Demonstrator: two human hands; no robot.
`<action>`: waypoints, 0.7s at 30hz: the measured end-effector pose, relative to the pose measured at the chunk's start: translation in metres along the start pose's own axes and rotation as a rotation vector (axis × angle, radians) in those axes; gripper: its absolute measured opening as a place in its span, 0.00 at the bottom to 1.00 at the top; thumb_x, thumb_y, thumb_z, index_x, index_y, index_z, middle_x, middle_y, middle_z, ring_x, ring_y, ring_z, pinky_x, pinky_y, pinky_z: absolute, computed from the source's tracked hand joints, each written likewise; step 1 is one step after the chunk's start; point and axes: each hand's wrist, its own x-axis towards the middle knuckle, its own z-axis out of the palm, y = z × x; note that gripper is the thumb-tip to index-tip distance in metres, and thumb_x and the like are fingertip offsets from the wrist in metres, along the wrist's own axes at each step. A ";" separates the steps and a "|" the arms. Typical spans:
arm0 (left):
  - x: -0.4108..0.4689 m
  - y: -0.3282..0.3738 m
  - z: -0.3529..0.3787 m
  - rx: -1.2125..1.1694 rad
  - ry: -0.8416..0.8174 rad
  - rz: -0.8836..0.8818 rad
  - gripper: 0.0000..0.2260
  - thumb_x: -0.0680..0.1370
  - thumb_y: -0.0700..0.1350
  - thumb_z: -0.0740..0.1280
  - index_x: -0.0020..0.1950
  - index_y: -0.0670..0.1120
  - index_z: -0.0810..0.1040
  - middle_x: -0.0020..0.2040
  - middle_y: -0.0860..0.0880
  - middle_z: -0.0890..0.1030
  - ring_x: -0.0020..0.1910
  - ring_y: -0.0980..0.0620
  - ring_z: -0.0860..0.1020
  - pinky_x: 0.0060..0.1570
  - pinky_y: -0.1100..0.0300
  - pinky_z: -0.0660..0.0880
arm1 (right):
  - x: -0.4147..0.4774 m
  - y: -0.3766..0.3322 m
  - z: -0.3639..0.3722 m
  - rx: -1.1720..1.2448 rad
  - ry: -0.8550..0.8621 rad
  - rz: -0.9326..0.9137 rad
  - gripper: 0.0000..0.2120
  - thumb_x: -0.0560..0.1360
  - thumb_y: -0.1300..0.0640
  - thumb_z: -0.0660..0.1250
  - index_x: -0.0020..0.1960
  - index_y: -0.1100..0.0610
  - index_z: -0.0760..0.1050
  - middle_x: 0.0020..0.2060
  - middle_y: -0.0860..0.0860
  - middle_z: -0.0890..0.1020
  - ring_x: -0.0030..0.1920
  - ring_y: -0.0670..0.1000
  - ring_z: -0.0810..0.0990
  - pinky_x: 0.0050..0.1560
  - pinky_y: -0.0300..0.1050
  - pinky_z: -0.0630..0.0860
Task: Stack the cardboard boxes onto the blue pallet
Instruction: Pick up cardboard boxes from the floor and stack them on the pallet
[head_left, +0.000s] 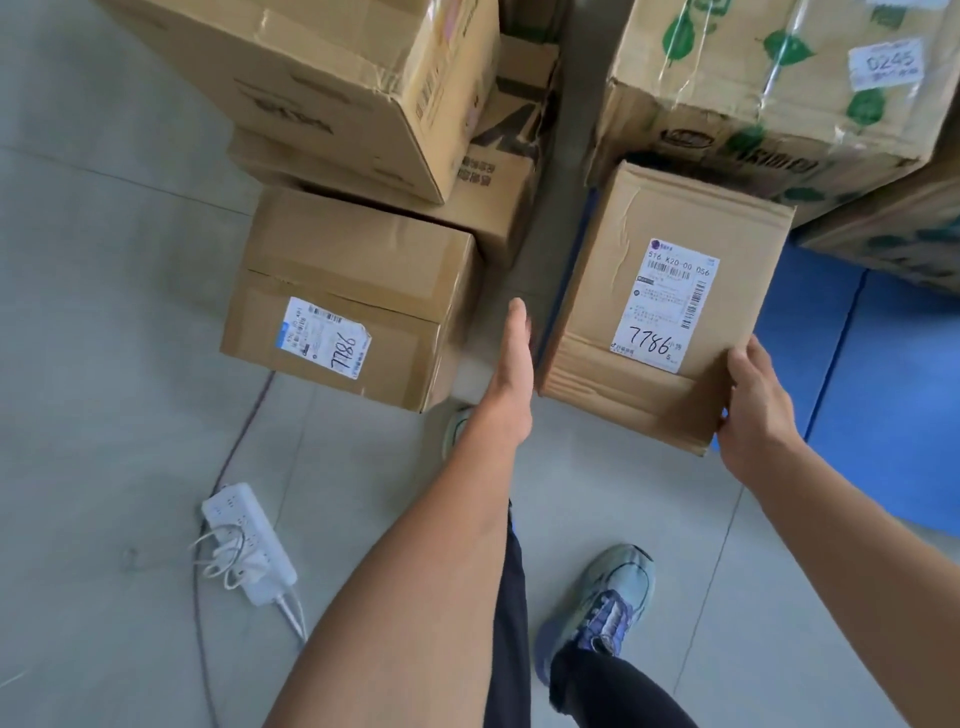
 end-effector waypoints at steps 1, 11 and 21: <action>0.000 -0.007 -0.003 0.006 0.002 -0.056 0.38 0.77 0.77 0.50 0.83 0.61 0.58 0.84 0.58 0.58 0.82 0.53 0.55 0.78 0.42 0.48 | 0.000 0.000 0.000 0.009 -0.005 0.001 0.17 0.85 0.48 0.57 0.57 0.27 0.78 0.57 0.32 0.82 0.62 0.40 0.78 0.57 0.44 0.72; 0.013 -0.012 0.005 -0.029 0.019 -0.122 0.37 0.76 0.77 0.51 0.81 0.60 0.64 0.76 0.55 0.73 0.77 0.49 0.67 0.72 0.45 0.60 | 0.008 -0.011 0.008 -0.001 -0.053 -0.055 0.17 0.85 0.47 0.56 0.64 0.27 0.75 0.60 0.30 0.81 0.63 0.38 0.77 0.63 0.43 0.72; 0.013 -0.003 0.008 0.019 0.061 -0.089 0.44 0.67 0.79 0.53 0.79 0.59 0.67 0.74 0.52 0.76 0.75 0.47 0.70 0.73 0.42 0.64 | 0.006 -0.018 0.013 0.000 -0.075 -0.090 0.15 0.85 0.45 0.55 0.61 0.25 0.73 0.57 0.28 0.79 0.62 0.36 0.75 0.64 0.46 0.70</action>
